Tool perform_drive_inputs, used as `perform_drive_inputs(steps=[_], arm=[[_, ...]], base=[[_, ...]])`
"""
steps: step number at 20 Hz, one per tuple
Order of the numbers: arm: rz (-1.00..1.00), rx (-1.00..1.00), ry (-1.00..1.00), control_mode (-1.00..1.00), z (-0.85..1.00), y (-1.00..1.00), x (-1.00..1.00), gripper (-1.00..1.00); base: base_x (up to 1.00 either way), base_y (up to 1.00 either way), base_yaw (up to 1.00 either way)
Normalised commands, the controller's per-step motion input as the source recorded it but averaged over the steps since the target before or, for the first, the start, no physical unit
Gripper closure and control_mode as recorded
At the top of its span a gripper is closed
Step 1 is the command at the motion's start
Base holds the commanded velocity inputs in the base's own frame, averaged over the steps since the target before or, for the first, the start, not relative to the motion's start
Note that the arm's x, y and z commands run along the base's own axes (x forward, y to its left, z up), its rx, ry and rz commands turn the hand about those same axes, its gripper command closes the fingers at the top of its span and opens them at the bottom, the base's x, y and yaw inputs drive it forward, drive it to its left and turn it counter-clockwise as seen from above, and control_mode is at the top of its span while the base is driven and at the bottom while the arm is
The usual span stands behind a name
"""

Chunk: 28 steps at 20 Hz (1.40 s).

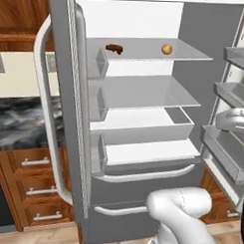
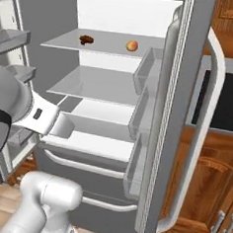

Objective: Open the fridge, remove the mango, lemon wedge, and chicken drumstick, and place them on any counter.

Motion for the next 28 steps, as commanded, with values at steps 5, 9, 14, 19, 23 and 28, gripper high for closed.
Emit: perform_drive_inputs(steps=[5,9,14,19,23,28], arm=[[0.0,0.0,0.0,1.0,0.0,0.0,0.0,-1.0],[0.0,0.0,0.0,1.0,0.0,0.0,0.0,-1.0],[0.0,0.0,0.0,1.0,0.0,0.0,0.0,-1.0],[0.0,0.0,0.0,1.0,0.0,0.0,0.0,-1.0],[0.0,0.0,0.0,-1.0,-0.02,0.0,0.1,-1.0],[0.0,0.0,-0.05,-1.0,0.0,0.0,0.16,-1.0]], base=[[0.8,0.04,0.0],[0.77,0.1,0.0],[0.6,0.0,0.0],[0.48,0.0,0.0],[0.36,0.0,0.0],[0.0,0.0,0.0]])
